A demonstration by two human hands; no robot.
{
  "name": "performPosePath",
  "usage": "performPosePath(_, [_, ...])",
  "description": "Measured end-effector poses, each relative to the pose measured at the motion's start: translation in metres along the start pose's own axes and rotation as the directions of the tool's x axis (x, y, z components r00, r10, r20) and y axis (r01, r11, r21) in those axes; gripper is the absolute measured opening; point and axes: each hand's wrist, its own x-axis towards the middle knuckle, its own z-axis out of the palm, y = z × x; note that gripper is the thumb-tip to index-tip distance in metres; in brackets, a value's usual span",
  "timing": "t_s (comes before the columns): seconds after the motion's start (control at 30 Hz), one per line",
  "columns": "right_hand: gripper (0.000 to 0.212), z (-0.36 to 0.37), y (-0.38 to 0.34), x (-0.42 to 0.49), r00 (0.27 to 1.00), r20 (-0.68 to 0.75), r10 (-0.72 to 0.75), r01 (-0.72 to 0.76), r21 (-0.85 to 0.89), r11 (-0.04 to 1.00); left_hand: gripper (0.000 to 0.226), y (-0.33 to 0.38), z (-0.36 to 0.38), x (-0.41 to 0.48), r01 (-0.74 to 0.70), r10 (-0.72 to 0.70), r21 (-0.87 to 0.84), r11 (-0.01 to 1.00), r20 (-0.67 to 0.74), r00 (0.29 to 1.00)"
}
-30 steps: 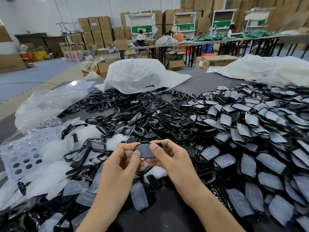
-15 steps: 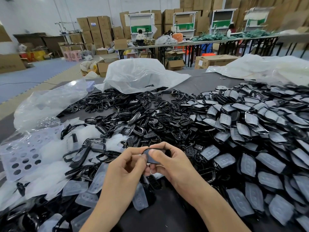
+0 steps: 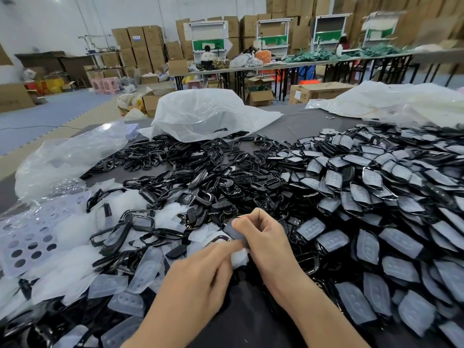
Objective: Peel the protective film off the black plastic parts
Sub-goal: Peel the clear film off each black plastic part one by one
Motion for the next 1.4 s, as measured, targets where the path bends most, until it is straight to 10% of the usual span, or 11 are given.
performPosePath(0.17, [0.034,-0.003,-0.004,0.001,0.999,0.007,0.049,-0.05,0.083,0.995,0.036,0.006,0.006,-0.004,-0.011,0.012,-0.077,0.997,0.019,1.0])
performPosePath(0.37, [0.033,-0.002,-0.006,-0.001,0.997,0.069,0.024,-0.031,0.097,0.995,0.022,-0.01,-0.005,0.0,0.236,-0.327,-0.401,0.885,-0.176,0.928])
performPosePath(0.53, [0.025,0.005,-0.004,-0.01,0.988,0.155,0.014,-0.024,0.062,0.998,0.018,-0.007,-0.005,0.006,0.365,-0.464,-0.624,0.691,0.005,0.886])
performPosePath(0.93, [0.02,-0.007,-0.007,-0.033,0.981,0.149,-0.126,0.185,-0.502,0.845,0.018,-0.009,-0.001,0.005,0.389,-0.54,-0.613,0.687,-0.074,0.838])
performPosePath(1.2, [0.08,-0.106,-0.108,0.03,0.735,-0.581,-0.35,0.136,-0.379,0.915,0.042,-0.007,0.011,-0.007,0.155,-0.155,0.038,0.987,-0.002,0.988])
performPosePath(1.4, [0.056,-0.098,-0.066,0.01,0.814,-0.445,-0.374,0.075,-0.557,0.827,0.071,-0.015,0.016,-0.006,0.105,-0.198,0.363,0.926,0.229,0.953])
